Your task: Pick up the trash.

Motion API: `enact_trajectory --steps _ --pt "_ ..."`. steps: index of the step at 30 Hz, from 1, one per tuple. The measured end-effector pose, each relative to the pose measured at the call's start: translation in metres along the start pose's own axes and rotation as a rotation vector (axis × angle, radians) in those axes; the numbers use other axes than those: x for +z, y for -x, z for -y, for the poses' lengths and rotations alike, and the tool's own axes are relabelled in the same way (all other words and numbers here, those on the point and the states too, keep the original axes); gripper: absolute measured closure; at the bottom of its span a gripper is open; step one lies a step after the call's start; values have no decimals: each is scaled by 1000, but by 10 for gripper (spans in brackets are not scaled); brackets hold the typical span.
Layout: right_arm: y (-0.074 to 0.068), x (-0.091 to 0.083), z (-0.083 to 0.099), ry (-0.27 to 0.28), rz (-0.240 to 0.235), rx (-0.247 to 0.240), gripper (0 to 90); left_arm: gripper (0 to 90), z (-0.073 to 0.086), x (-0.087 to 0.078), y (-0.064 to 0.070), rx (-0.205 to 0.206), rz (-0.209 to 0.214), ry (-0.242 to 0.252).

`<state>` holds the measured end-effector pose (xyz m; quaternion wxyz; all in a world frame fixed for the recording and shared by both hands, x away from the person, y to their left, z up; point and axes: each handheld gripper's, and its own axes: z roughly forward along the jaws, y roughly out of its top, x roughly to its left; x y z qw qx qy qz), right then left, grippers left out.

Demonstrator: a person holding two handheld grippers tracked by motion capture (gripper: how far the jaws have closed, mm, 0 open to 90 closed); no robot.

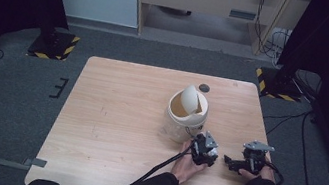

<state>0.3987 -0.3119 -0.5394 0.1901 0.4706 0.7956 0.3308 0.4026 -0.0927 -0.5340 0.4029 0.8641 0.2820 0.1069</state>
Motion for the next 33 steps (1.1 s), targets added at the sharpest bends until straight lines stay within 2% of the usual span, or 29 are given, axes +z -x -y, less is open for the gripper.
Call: enact_trajectory --steps 6,10,14,20,22,26,30,32,33 --pt "0 0 0 -1 -1 3 6 629 0 0 -1 2 11 4" --pt "0 0 0 0 0 0 6 634 1 -3 0 20 21 -1" --pt "0 0 0 1 1 0 7 631 2 -12 0 29 30 14" --pt "0 0 0 2 1 0 6 631 3 -32 -5 33 41 33" --pt "0 0 0 1 1 0 6 631 3 -46 -9 45 47 51" --pt "0 0 0 1 1 1 6 631 6 -63 -14 32 78 80" --pt "0 0 0 2 1 1 6 629 8 -80 -17 35 106 91" --pt "0 0 0 0 0 1 6 629 9 -83 -17 37 109 92" --pt "0 0 0 1 0 1 6 630 10 -93 -18 45 118 95"
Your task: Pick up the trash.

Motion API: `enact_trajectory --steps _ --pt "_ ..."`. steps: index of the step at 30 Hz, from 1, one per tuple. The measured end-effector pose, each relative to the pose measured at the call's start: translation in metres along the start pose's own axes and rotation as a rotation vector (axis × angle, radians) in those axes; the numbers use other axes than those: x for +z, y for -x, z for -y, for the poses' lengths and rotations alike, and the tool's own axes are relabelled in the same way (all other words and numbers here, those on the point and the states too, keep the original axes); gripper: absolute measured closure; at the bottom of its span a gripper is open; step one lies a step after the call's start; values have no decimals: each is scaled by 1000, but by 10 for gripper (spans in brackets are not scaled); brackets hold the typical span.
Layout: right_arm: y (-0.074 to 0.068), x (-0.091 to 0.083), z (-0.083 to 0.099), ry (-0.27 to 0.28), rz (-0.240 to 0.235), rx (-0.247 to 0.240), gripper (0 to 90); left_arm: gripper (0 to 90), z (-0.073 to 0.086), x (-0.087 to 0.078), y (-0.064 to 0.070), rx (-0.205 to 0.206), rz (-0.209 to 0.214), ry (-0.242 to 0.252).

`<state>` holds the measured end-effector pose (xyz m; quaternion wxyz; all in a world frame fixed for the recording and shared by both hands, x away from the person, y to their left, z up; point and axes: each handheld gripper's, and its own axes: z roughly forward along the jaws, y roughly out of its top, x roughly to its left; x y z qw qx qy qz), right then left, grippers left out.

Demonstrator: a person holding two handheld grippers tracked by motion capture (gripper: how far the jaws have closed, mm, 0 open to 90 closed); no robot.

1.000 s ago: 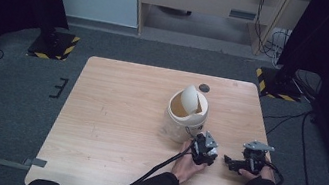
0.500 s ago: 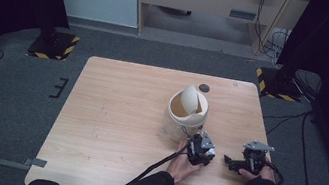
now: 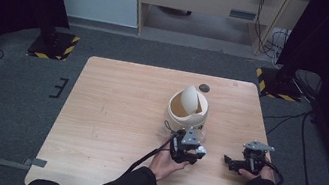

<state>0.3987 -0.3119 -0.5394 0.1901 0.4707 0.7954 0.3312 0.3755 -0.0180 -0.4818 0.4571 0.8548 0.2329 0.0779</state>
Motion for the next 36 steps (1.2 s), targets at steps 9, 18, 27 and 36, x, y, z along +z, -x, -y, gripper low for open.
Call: enact_trajectory --steps 9,18,27,36 --pt "0 0 0 1 1 0 6 630 7 -37 -2 -1 21 30" --pt "0 0 0 1 1 0 6 630 21 -68 -7 -13 18 68" --pt "0 0 0 1 1 -2 6 632 39 -97 -22 -68 -31 117" --pt "0 0 0 0 0 3 6 631 48 -113 -33 -108 -64 140"
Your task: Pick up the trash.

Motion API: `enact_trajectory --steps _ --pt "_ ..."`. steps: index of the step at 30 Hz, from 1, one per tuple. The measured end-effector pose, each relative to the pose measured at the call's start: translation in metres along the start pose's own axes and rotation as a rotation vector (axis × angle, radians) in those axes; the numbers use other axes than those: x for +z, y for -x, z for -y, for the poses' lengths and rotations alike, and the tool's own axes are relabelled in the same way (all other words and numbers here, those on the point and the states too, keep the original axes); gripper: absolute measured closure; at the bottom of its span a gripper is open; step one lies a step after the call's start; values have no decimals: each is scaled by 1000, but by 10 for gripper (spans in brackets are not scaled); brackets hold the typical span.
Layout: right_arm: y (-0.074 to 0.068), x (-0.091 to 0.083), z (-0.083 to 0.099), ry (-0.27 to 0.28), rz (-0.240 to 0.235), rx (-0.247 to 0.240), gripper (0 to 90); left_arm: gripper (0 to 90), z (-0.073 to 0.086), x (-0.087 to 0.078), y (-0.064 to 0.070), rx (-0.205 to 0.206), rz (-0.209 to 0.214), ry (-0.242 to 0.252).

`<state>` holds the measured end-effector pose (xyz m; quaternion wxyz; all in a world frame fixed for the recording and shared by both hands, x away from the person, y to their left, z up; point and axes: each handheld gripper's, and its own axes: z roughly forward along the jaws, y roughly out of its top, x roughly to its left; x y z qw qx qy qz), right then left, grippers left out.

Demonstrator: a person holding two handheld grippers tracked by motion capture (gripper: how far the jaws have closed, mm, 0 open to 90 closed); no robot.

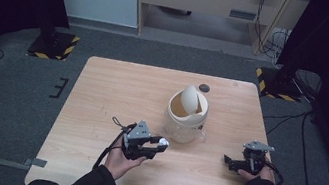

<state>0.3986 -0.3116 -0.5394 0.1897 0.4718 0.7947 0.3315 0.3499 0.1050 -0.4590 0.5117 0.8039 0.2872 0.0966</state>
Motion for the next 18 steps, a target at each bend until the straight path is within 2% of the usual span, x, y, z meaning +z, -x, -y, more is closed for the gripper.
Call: enact_trajectory --steps 10,12,13,18 --pt "0 0 0 0 0 0 6 628 -17 -24 -12 -29 -36 108" --pt "0 0 0 -1 0 -2 6 628 -18 -26 -13 -31 -39 116" --pt "0 0 0 0 0 0 6 628 -23 -32 -16 -33 -49 141" --pt "0 0 0 0 0 0 6 628 -32 -43 -24 -45 -77 188"
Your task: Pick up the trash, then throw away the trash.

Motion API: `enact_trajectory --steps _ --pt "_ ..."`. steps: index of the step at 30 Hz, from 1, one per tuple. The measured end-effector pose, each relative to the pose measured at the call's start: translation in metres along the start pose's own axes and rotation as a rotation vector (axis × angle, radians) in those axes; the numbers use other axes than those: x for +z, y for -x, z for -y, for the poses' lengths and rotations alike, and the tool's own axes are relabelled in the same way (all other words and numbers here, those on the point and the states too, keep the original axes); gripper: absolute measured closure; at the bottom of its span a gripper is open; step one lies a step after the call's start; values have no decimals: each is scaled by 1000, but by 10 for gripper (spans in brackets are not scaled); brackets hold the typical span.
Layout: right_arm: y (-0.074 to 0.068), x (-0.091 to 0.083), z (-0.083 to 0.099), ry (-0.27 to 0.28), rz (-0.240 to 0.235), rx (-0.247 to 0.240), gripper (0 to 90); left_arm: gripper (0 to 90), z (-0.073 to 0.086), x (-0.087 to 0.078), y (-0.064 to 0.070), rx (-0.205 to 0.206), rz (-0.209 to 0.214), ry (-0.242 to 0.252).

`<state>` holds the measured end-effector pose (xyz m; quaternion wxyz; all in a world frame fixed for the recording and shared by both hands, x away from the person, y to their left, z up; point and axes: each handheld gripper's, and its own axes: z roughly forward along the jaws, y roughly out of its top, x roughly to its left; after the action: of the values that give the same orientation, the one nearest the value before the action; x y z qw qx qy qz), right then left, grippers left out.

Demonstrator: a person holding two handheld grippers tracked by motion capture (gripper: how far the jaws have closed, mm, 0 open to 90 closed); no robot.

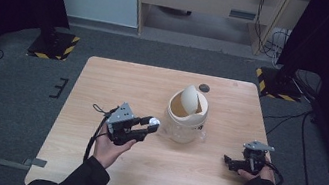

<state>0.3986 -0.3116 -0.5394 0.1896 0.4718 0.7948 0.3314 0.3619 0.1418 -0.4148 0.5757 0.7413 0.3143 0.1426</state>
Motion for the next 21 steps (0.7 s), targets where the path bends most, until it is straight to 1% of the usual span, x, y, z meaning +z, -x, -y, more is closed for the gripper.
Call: enact_trajectory --steps 3,10,15,21 --pt "0 0 0 0 0 0 6 629 -4 -1 -4 -3 -9 9" --pt "0 0 0 1 1 -3 6 630 -16 5 -14 -1 -29 41" --pt "0 0 0 -1 -1 0 6 630 -19 9 -21 -8 -48 54" --pt "0 0 0 0 0 0 6 629 -23 18 -27 -10 -59 64"
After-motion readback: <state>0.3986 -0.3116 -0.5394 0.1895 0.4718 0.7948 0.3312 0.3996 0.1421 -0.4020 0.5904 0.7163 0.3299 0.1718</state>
